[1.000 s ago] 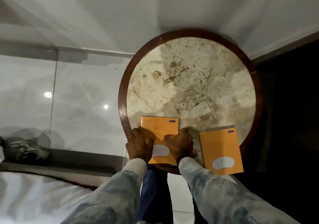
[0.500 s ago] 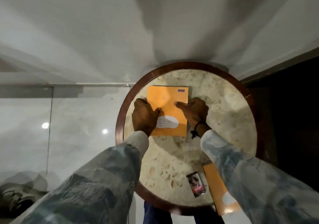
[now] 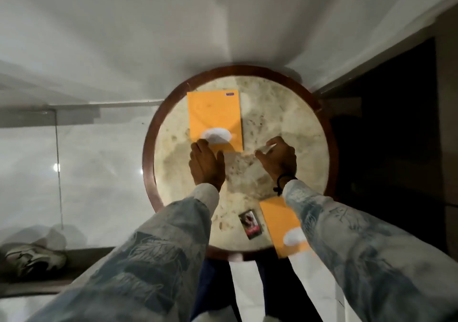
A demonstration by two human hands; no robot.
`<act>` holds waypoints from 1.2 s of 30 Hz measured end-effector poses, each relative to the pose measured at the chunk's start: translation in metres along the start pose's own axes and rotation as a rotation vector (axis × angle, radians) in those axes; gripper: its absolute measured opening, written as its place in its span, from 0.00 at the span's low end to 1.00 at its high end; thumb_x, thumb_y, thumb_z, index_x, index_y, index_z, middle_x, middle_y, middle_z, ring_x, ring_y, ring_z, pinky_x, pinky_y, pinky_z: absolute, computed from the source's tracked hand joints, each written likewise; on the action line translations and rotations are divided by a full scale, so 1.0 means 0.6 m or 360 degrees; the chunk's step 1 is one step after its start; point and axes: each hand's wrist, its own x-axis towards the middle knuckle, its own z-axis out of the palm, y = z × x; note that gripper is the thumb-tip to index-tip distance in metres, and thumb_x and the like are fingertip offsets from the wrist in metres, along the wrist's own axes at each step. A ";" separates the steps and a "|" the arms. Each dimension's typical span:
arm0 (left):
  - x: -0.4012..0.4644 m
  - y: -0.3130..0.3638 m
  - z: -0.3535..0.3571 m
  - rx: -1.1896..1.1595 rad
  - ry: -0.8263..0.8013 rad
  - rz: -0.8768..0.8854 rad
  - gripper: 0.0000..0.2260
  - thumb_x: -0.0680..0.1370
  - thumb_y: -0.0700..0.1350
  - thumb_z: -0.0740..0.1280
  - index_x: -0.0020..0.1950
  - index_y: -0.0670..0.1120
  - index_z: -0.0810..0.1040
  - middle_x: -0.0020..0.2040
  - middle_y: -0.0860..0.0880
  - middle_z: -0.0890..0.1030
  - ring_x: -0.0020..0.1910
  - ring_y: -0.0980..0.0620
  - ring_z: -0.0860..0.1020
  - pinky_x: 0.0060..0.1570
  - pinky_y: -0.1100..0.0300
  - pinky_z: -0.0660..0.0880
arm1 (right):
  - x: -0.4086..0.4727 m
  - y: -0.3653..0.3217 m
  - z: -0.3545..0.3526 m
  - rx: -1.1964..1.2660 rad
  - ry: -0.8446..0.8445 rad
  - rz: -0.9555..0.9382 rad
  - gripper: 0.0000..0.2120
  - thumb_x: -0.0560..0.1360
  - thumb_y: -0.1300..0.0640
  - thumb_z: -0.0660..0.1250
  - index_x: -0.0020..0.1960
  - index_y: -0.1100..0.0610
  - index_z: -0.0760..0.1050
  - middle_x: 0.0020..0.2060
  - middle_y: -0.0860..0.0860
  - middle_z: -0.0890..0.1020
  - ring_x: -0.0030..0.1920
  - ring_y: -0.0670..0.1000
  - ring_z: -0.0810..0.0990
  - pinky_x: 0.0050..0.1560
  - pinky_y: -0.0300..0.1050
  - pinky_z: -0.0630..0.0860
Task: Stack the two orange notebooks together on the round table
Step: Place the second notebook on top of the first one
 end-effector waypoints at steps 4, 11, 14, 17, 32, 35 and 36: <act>-0.174 0.019 0.088 -0.0212 -0.0341 -0.0077 0.15 0.79 0.44 0.68 0.62 0.37 0.73 0.61 0.36 0.76 0.59 0.34 0.77 0.57 0.43 0.76 | -0.086 0.139 -0.050 -0.0240 -0.0057 0.0042 0.24 0.69 0.51 0.76 0.61 0.58 0.74 0.57 0.58 0.82 0.58 0.62 0.81 0.54 0.54 0.78; -0.330 0.036 0.206 0.0033 -0.0620 -0.0375 0.17 0.82 0.46 0.63 0.66 0.37 0.72 0.64 0.34 0.78 0.63 0.33 0.78 0.59 0.43 0.75 | -0.138 0.320 -0.077 -0.0453 -0.0010 0.0132 0.36 0.66 0.49 0.79 0.67 0.61 0.68 0.65 0.61 0.75 0.63 0.65 0.76 0.57 0.58 0.76; -0.349 0.050 0.235 0.0121 -0.0531 -0.0433 0.14 0.82 0.46 0.63 0.63 0.38 0.72 0.61 0.35 0.80 0.60 0.33 0.80 0.57 0.44 0.77 | -0.134 0.365 -0.076 -0.0336 -0.0093 0.0191 0.34 0.65 0.49 0.81 0.63 0.60 0.69 0.62 0.60 0.75 0.60 0.64 0.78 0.56 0.56 0.76; -0.351 0.055 0.253 0.0046 -0.0413 -0.0515 0.16 0.82 0.48 0.63 0.63 0.37 0.71 0.61 0.34 0.80 0.59 0.32 0.80 0.54 0.43 0.78 | -0.127 0.398 -0.074 -0.0236 -0.0148 0.0191 0.33 0.64 0.48 0.82 0.61 0.58 0.71 0.62 0.58 0.76 0.59 0.63 0.79 0.57 0.56 0.78; -0.074 0.091 0.077 -0.0317 0.0056 -0.0065 0.17 0.75 0.50 0.75 0.55 0.38 0.81 0.54 0.37 0.84 0.56 0.36 0.80 0.54 0.49 0.75 | -0.012 0.141 -0.066 0.0282 0.0025 -0.0050 0.28 0.58 0.47 0.83 0.49 0.57 0.74 0.50 0.56 0.81 0.50 0.57 0.80 0.43 0.43 0.70; 0.032 0.076 0.014 -0.0304 0.0196 -0.0034 0.20 0.74 0.50 0.75 0.58 0.37 0.81 0.56 0.36 0.84 0.58 0.36 0.80 0.56 0.48 0.76 | 0.025 0.032 -0.021 0.0250 0.0007 -0.0185 0.32 0.61 0.45 0.82 0.56 0.60 0.75 0.56 0.57 0.79 0.57 0.58 0.78 0.47 0.44 0.68; 0.065 0.068 -0.001 -0.0289 0.0227 -0.0047 0.20 0.74 0.51 0.75 0.58 0.37 0.81 0.57 0.36 0.83 0.58 0.36 0.80 0.56 0.48 0.76 | 0.037 0.001 -0.002 0.0237 -0.0001 -0.0218 0.33 0.62 0.44 0.82 0.58 0.60 0.74 0.58 0.57 0.78 0.59 0.59 0.78 0.48 0.44 0.69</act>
